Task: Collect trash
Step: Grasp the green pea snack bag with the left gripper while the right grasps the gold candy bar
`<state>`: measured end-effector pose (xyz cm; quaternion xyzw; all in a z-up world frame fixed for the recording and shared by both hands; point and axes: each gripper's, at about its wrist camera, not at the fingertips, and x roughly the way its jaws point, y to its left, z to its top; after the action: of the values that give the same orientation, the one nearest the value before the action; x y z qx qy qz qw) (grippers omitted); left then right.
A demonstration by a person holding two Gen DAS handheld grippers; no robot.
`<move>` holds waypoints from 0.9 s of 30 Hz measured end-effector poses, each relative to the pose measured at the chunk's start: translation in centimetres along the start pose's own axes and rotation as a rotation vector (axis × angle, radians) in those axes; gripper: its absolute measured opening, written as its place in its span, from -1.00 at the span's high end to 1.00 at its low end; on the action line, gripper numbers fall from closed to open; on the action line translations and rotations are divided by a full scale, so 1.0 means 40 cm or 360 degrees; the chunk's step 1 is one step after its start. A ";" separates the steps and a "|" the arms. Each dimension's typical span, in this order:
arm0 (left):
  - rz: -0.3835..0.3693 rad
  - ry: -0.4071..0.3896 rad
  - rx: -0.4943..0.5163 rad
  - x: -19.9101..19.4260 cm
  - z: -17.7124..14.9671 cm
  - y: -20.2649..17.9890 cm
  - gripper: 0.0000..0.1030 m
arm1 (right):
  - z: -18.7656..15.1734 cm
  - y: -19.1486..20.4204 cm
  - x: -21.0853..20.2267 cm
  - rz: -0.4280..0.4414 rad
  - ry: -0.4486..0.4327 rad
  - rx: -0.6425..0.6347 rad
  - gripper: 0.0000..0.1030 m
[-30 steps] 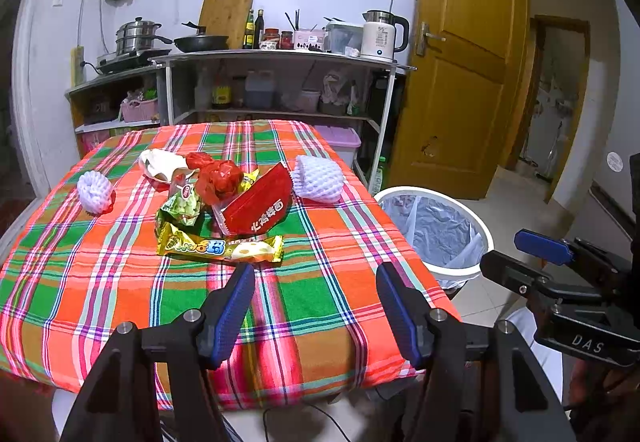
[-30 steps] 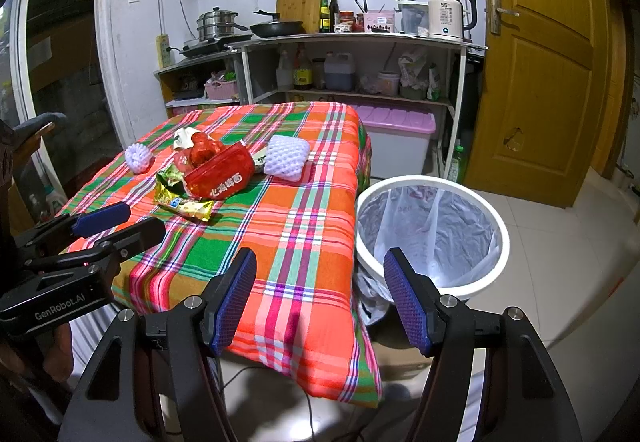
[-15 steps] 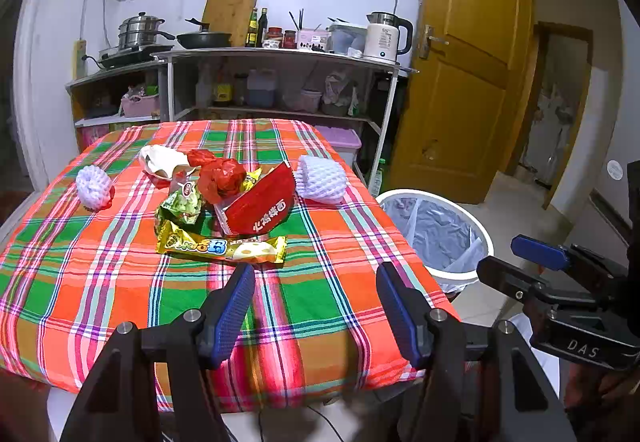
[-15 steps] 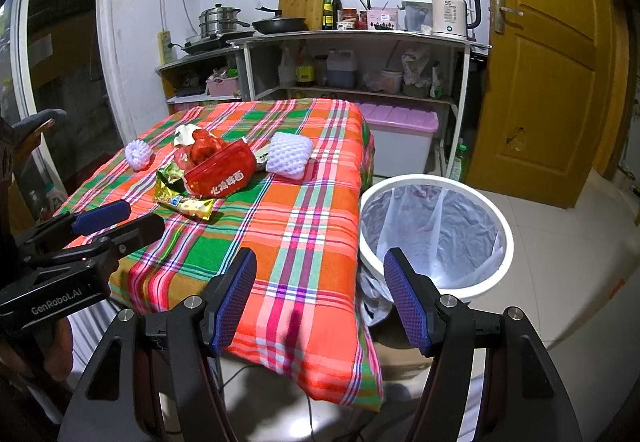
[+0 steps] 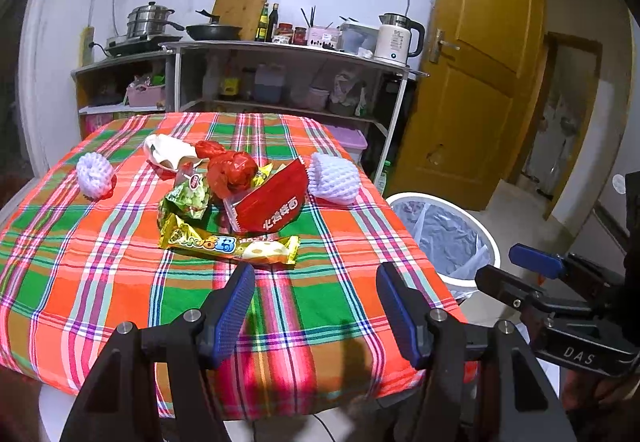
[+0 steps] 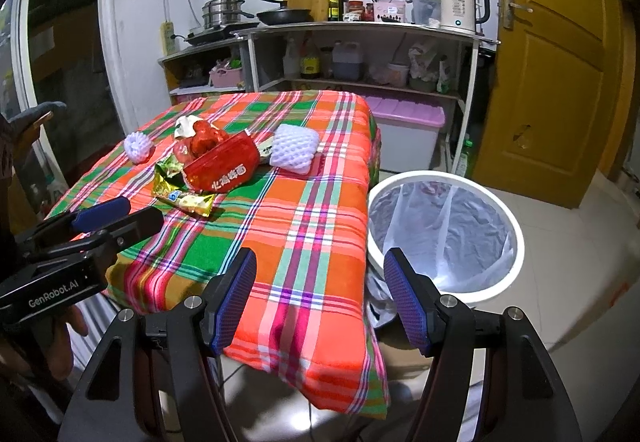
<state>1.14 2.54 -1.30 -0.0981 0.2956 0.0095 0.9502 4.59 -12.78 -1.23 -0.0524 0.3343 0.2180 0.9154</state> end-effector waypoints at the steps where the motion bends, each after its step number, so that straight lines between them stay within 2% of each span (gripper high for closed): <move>1: -0.0006 0.0008 -0.0004 0.003 0.001 0.003 -0.21 | 0.003 0.003 0.007 0.0006 0.0006 -0.0005 -0.30; 8: 0.0072 0.0060 -0.0069 0.047 0.008 0.067 -0.21 | 0.027 0.025 0.061 0.0074 0.0050 -0.0039 -0.30; 14: 0.0153 0.0076 -0.0184 0.075 0.025 0.163 -0.21 | 0.059 0.060 0.127 0.0173 0.0074 -0.0094 -0.30; 27: 0.0301 0.0031 -0.0284 0.070 0.045 0.304 -0.21 | 0.128 0.207 0.296 0.0465 0.0164 -0.0409 -0.29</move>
<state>3.54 14.69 -3.64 -0.1541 0.3107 0.1243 0.9296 12.07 0.22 -4.38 -0.1309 0.3541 0.3863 0.8416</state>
